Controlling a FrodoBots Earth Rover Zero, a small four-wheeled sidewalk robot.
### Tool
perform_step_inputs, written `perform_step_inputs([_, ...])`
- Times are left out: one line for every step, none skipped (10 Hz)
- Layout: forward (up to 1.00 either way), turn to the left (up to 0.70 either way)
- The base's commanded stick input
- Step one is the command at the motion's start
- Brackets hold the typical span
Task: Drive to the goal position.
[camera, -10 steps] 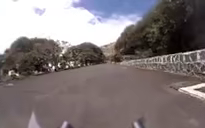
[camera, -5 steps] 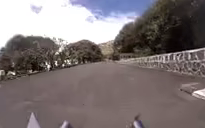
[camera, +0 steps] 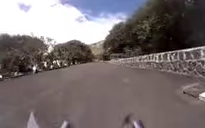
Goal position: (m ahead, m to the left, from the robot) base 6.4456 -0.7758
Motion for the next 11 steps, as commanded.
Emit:
perform_step_inputs([0.85, 0.00])
perform_step_inputs([0.85, 0.00])
perform_step_inputs([0.85, 0.00])
perform_step_inputs([0.85, 0.00])
perform_step_inputs([0.85, 0.00])
perform_step_inputs([0.85, 0.00])
perform_step_inputs([0.85, 0.00])
perform_step_inputs([0.85, 0.00])
perform_step_inputs([0.85, 0.00])
perform_step_inputs([0.85, 0.00])
perform_step_inputs([0.85, 0.00])
